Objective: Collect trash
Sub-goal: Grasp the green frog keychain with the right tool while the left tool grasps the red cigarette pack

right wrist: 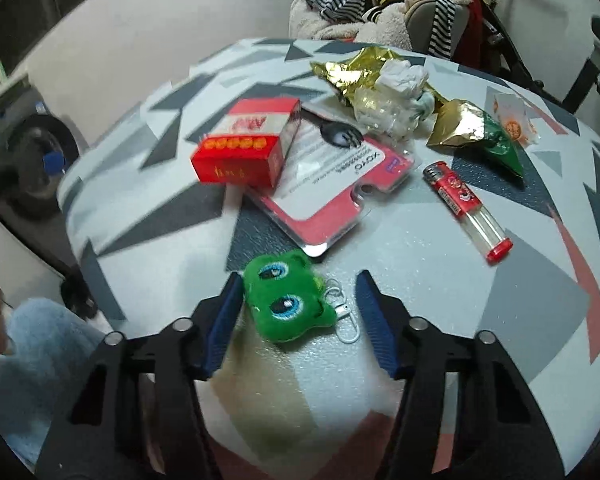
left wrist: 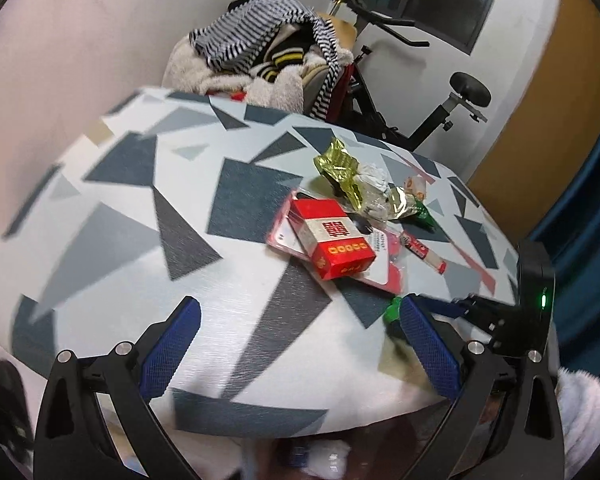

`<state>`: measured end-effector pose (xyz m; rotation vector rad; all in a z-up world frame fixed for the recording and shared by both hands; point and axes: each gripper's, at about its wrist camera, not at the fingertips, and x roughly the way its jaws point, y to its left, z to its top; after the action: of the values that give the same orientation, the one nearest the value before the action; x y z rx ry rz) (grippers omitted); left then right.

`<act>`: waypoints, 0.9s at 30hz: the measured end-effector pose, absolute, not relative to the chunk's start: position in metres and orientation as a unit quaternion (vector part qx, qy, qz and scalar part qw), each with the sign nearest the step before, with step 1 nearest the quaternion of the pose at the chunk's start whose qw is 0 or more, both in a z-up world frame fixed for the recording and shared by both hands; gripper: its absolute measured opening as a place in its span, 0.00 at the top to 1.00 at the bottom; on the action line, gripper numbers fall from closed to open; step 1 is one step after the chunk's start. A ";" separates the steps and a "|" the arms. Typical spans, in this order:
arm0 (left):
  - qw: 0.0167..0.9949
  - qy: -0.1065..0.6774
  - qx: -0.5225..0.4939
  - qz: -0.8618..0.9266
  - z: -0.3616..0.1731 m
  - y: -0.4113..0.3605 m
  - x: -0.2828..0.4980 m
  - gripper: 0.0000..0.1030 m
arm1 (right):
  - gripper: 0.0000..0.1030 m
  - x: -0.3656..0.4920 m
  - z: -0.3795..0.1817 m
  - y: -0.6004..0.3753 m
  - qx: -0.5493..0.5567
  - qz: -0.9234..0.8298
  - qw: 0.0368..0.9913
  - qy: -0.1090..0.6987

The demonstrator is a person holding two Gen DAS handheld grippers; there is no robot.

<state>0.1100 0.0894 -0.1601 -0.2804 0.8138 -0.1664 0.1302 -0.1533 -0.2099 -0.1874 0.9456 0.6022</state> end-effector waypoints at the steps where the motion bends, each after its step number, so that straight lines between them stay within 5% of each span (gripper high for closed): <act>1: 0.903 0.397 -0.144 -0.083 -0.162 0.088 0.113 0.06 | 0.57 0.128 -0.210 -0.154 -0.093 0.287 0.842 0.447; 8: 0.888 0.426 -0.150 -0.086 -0.168 0.059 0.156 0.06 | 0.58 0.130 -0.188 -0.205 0.016 0.261 0.859 0.441; 23: 0.862 0.498 -0.094 0.020 -0.197 0.013 0.254 0.15 | 0.58 0.134 -0.176 -0.254 0.035 0.214 0.878 0.427; 27: 0.867 0.495 -0.059 0.028 -0.201 0.008 0.254 0.42 | 0.58 0.134 -0.176 -0.255 0.034 0.215 0.878 0.426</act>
<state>0.2545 0.0076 -0.2011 -0.1239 1.0355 0.0581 0.1335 -0.2548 -0.1757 0.0700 0.8873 0.4487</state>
